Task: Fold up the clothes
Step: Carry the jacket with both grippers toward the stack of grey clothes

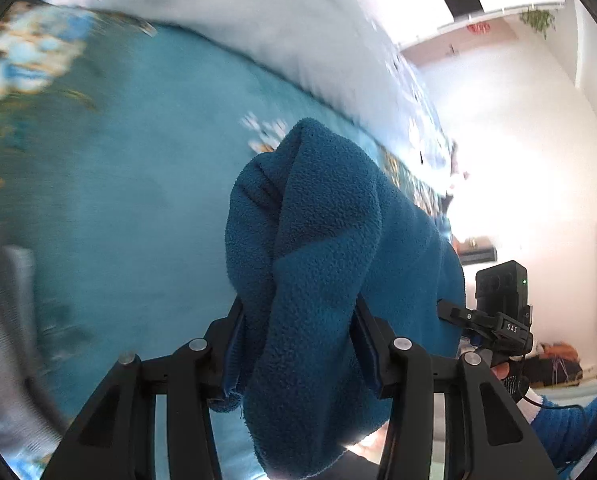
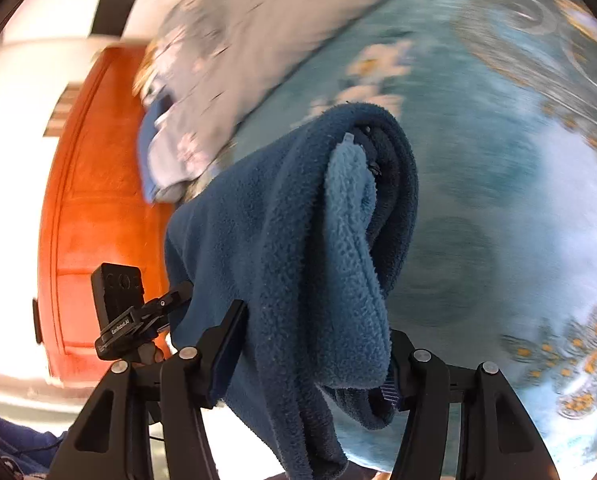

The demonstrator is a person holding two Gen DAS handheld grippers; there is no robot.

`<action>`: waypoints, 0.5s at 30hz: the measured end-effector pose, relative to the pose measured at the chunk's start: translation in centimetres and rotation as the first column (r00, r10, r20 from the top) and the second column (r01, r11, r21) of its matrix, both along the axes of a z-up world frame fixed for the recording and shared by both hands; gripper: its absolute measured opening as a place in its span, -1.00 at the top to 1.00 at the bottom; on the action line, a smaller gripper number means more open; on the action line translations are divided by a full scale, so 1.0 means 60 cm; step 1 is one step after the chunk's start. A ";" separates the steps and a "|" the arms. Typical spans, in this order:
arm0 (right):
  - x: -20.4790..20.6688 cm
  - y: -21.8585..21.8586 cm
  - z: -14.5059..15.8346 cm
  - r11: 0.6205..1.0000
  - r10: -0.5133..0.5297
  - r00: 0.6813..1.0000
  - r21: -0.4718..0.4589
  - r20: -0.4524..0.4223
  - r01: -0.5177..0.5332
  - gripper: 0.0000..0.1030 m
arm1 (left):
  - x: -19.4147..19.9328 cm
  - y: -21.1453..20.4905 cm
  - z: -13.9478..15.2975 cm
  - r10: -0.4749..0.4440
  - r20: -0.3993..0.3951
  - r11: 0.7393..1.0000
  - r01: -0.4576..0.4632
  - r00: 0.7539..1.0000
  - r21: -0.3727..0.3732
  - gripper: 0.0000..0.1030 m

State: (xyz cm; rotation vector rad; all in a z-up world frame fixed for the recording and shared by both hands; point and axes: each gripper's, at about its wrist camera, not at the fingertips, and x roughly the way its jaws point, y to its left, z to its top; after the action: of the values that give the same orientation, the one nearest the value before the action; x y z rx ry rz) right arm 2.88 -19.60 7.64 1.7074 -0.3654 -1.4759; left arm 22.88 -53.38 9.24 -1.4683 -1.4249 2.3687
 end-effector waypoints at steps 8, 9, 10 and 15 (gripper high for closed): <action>0.093 -0.206 0.043 0.968 0.227 0.974 -0.106 -0.018 -0.228 -0.19 | 0.219 -0.127 0.080 0.244 -0.010 0.964 -0.244 0.970 -0.105 0.03; 0.108 -0.234 0.044 0.960 0.254 0.967 -0.116 -0.016 -0.254 -0.19 | 0.241 -0.134 0.083 0.268 -0.008 0.956 -0.267 0.963 -0.117 0.03; 0.123 -0.263 0.045 0.952 0.281 0.960 -0.126 -0.015 -0.280 -0.19 | 0.269 -0.147 0.086 0.299 -0.006 0.946 -0.297 0.954 -0.128 0.03; 0.210 -0.398 0.041 0.907 0.392 0.920 -0.168 -0.002 -0.387 -0.19 | 0.392 -0.206 0.094 0.428 0.001 0.890 -0.421 0.904 -0.178 0.03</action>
State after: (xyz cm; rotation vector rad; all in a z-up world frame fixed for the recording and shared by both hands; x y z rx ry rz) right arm 15.49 -43.47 10.09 1.5629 -0.1443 -1.0951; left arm 46.40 -65.76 14.91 -1.3574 -1.7453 2.7953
